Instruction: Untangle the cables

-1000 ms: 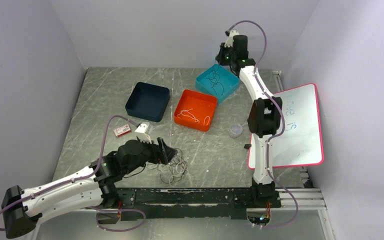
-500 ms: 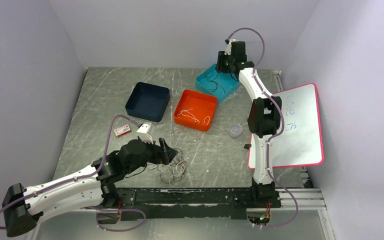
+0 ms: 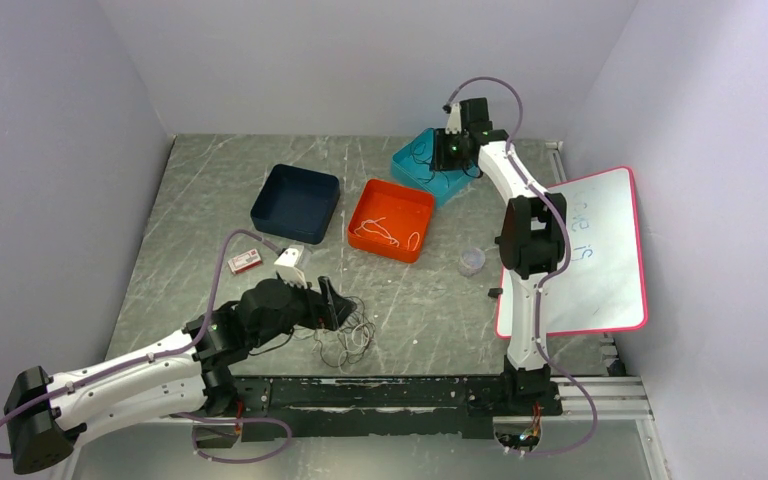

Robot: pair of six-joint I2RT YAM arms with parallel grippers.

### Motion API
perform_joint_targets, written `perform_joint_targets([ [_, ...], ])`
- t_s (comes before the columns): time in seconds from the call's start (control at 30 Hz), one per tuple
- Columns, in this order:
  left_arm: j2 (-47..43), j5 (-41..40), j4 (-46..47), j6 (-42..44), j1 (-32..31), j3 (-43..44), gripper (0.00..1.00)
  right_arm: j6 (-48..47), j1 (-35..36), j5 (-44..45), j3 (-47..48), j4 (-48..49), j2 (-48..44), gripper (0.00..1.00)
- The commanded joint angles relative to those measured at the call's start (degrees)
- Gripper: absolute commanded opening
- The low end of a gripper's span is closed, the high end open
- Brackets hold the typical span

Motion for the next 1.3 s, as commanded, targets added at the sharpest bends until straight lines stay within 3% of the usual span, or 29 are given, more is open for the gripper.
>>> perform_joint_targets([
  [0.0, -0.31, 1.41, 1.12, 0.66, 0.04, -0.01, 0.9, -2.59, -0.24, -7.21, -1.13, -1.72, -0.87, 0.45],
  [0.1, -0.79, 1.47, 1.29, 0.36, 0.05, -0.44, 0.9, -4.67, -0.04, -10.81, -0.37, -2.68, -0.08, 0.49],
  [0.27, -1.43, 1.91, 1.46, 0.05, 0.04, -1.12, 0.9, -9.95, 1.4, -10.62, 1.88, -5.38, 1.72, 0.72],
  [0.6, -2.23, 1.55, -0.2, 0.0, 0.01, -0.74, 0.9, -19.69, 4.83, -6.92, 4.95, -10.78, 4.91, 0.8],
  [0.93, -1.8, 1.45, -0.74, -0.04, 0.05, -0.27, 0.9, -21.22, 5.96, -1.77, 5.67, -12.22, 7.32, 0.78],
  [1.27, -0.45, 2.17, 0.21, 0.49, 0.05, 0.3, 0.9, -19.41, 9.82, 4.92, 4.29, -10.77, 7.41, 0.56],
])
